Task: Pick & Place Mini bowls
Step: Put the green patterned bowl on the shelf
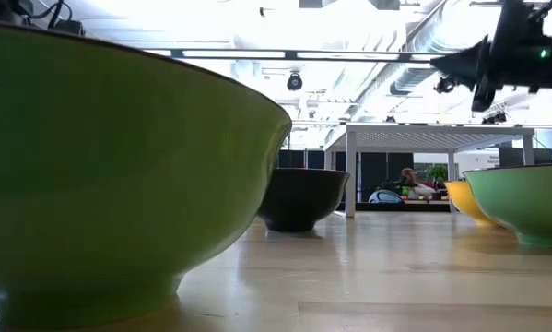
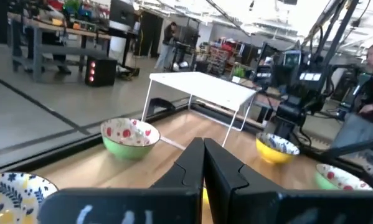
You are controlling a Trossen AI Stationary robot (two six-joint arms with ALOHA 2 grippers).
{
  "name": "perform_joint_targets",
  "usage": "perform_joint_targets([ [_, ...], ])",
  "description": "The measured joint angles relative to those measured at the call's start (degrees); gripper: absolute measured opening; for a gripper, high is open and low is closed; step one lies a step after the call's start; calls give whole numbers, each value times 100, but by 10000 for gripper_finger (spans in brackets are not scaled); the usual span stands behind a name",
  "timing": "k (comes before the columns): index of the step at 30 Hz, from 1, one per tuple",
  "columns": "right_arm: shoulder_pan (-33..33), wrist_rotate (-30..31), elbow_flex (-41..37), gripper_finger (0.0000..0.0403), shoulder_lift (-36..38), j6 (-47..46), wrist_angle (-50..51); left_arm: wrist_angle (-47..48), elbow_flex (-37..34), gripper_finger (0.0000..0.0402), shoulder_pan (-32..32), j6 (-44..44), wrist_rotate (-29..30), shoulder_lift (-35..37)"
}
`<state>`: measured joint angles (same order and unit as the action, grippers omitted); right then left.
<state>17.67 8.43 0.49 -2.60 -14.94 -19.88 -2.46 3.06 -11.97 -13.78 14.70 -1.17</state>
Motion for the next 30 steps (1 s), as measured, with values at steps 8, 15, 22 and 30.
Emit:
perform_joint_targets([
  [8,-90,-645,1095,0,-278,-818,570,55,1,0,0,-21,87,-179],
  [15,-589,56,3362,0,-2112,-721,3213,87,1,0,0,-467,90,-176],
  [22,-1026,-209,4986,0,-3946,-1428,5521,198,1,0,0,-767,99,-176],
  [30,-1737,-1109,5340,52,-4980,-2427,6550,518,20,0,-1,-1009,171,-176],
])
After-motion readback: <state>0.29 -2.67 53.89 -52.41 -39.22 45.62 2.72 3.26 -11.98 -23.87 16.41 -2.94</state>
